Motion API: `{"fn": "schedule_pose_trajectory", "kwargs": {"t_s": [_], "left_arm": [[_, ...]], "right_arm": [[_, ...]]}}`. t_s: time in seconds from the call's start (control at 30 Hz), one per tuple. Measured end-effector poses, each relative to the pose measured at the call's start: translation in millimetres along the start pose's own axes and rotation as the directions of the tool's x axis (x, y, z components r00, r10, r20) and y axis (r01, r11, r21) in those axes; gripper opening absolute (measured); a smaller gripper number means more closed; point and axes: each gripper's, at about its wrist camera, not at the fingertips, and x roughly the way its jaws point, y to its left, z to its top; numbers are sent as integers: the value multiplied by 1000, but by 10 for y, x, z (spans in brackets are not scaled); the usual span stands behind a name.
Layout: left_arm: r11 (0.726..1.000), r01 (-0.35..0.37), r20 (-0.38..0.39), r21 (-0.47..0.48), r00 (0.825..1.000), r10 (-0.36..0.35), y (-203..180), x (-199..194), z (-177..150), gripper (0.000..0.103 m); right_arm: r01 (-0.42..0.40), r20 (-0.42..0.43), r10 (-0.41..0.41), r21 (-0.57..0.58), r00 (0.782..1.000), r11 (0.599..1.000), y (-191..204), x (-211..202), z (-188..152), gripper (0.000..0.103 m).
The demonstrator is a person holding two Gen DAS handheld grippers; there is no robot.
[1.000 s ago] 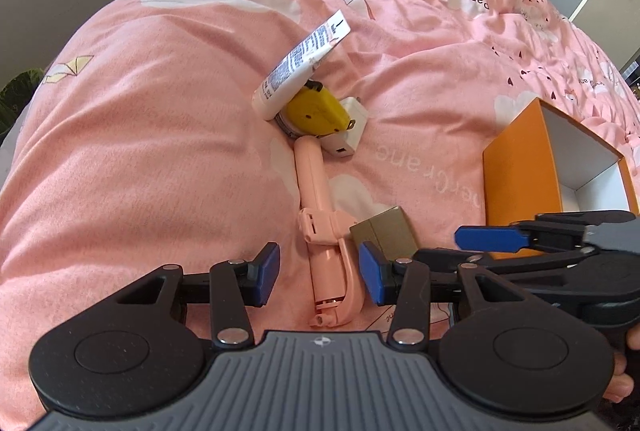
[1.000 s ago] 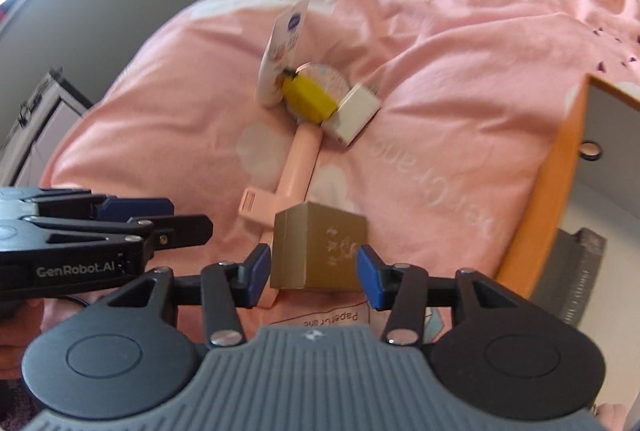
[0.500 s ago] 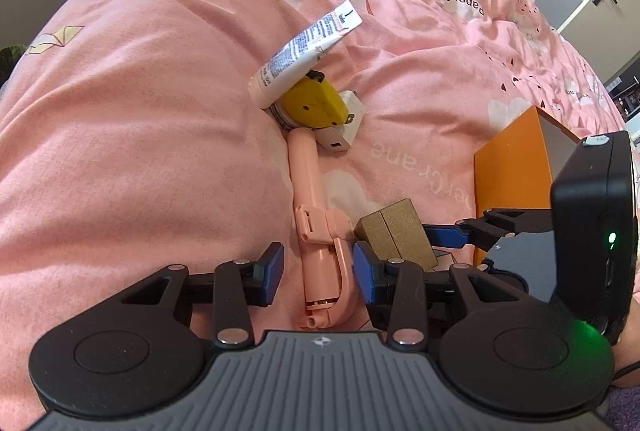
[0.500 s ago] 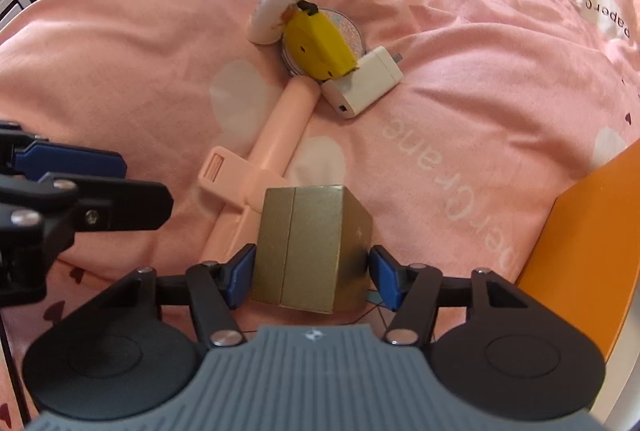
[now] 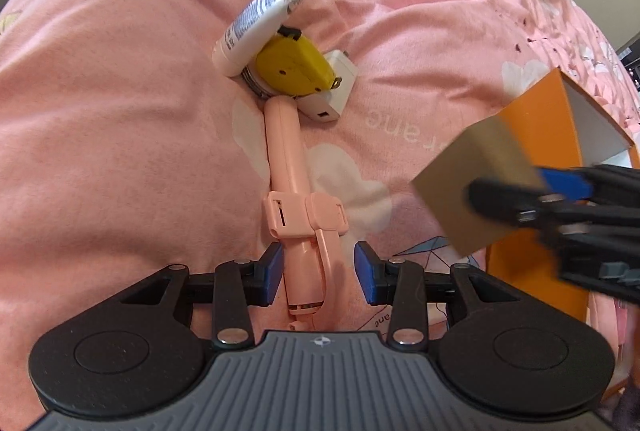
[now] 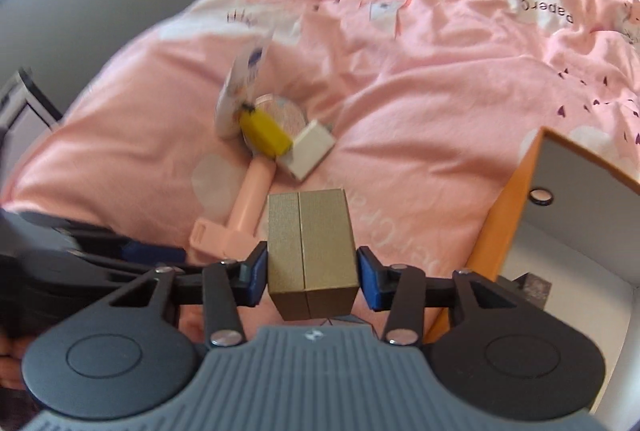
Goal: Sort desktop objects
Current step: 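Grasp the pink handheld stick with left gripper while right grasps the gold cube box, then lift the pink stick and gold box and carry both over the box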
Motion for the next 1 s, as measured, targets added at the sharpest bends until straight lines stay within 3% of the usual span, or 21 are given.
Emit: {"fn": "schedule_pose_trajectory", "kwargs": {"t_s": [0.3, 0.43, 0.53, 0.8, 1.0], "left_arm": [[995, -98, -58, -31, 994, 96, -84, 372, 81, 46], [993, -118, -70, -24, 991, 116, -104, 486, 81, 52], [992, -129, -57, -12, 990, 128, -116, 513, 57, 51], [992, -125, 2, 1, 992, 125, -116, 353, -83, 49], [998, -43, 63, -38, 997, 45, -217, -35, -202, 49]], "right_arm": [[-79, 152, 60, 120, 987, 990, -354, -606, 51, 48], [-75, 205, 40, 162, 978, 984, -544, -853, 9, 48], [-50, 228, 5, 191, 974, 980, -690, -977, -38, 48], [6, 230, -73, 278, 970, 961, -1046, -1127, -309, 48], [23, 243, -102, 307, 965, 951, -1174, -1284, -503, 48]]}}
